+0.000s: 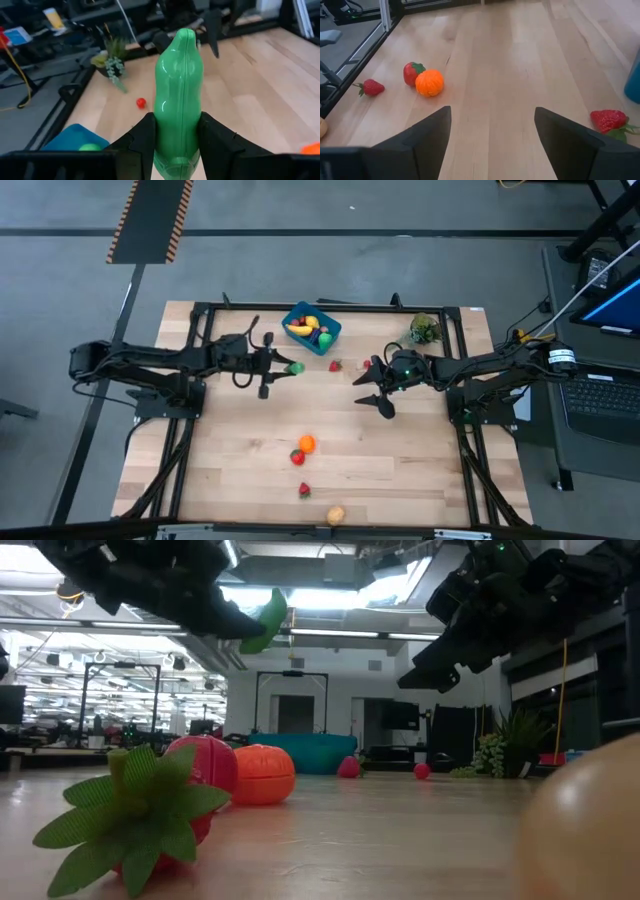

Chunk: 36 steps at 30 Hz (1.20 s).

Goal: Pick and placing Produce into tupperware
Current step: Put the green peas into the blue bin

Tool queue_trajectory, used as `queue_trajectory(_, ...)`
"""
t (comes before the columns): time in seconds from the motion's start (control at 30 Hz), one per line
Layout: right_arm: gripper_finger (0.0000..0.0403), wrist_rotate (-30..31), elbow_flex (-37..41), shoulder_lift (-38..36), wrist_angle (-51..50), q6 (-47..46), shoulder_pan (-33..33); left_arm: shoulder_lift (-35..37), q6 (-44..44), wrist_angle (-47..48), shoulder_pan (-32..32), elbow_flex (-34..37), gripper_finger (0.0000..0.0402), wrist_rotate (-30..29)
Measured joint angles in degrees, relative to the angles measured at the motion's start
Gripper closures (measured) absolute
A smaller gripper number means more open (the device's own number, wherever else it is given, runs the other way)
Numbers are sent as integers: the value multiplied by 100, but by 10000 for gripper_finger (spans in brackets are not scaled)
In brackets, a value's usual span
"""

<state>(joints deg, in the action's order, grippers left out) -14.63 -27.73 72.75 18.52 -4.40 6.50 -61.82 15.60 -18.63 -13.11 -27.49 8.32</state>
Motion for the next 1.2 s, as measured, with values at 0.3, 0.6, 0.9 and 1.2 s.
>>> queue_trajectory(0.3,114,0,0,0,20,24,2,-5,-605,-1782,-267,851,287,607)
queue_trajectory(0.6,114,0,0,0,59,37,0,-5,-874,-2118,-463,951,287,844)
queue_trajectory(0.9,114,1,0,0,55,37,0,-92,-1100,-2257,-717,951,287,-477)
queue_trajectory(1.2,114,2,0,0,53,39,2,-957,-1369,-3039,-880,954,287,-1415)
